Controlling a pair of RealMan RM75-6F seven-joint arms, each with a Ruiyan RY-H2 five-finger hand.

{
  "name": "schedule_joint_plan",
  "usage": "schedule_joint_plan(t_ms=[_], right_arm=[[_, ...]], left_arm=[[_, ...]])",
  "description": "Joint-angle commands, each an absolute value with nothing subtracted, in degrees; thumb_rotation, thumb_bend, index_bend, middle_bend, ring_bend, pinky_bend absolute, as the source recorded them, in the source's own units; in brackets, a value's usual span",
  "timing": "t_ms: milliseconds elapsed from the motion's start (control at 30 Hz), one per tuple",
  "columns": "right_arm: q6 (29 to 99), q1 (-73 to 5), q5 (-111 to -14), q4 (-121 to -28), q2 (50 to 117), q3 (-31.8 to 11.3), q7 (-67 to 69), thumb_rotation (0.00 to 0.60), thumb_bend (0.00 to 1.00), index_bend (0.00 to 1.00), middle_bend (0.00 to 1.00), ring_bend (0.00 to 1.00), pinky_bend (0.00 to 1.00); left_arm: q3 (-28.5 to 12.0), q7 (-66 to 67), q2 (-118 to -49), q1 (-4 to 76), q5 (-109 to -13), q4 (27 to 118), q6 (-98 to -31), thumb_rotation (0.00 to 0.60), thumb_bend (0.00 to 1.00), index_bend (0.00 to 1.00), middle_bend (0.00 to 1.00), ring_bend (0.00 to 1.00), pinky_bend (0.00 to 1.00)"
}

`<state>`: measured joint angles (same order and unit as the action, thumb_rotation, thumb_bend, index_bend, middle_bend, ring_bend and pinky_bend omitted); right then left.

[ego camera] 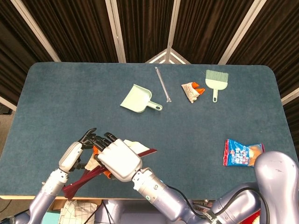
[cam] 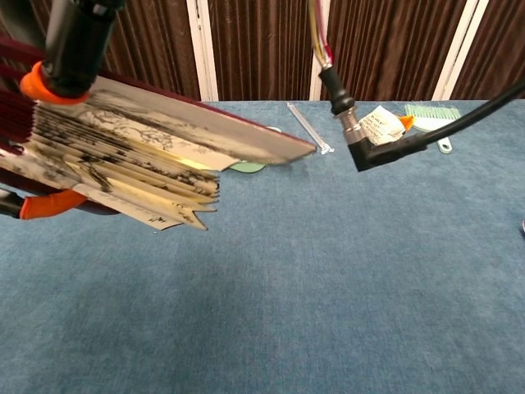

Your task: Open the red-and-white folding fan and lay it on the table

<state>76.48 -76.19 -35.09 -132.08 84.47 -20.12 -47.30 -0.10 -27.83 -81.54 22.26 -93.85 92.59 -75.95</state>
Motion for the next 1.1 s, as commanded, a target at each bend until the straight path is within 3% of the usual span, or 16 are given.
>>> schedule_joint_plan(t_ms=[33,467,1100], right_arm=[[76.54,-75.77,-35.38,-132.30,83.97,-19.98,-46.94,0.600,0.43,0.73,0.14,0.25,0.19],[75.63,-70.86,-38.22,-132.48,78.36,-18.36,-41.97,0.600,0.43,0.73,0.14,0.25,0.19],[69.56,-59.83,-52.17,-127.60,65.98,-13.49,-28.74,0.600,0.43,0.73,0.14,0.26,0.19]], left_arm=[[-0.32,-27.77,-81.12,22.16,-93.80,92.85,-76.38,0.600,0.51,0.71,0.27,0.00,0.13],[-2.47,-25.87,-77.64,21.85,-93.83,94.24,-79.49,0.600,0.51,0.71,0.28,0.00,0.13],[-6.29,-16.48,-77.92,22.18,-96.78,92.67,-85.66,0.600,0.50,0.71,0.31,0.00,0.13]])
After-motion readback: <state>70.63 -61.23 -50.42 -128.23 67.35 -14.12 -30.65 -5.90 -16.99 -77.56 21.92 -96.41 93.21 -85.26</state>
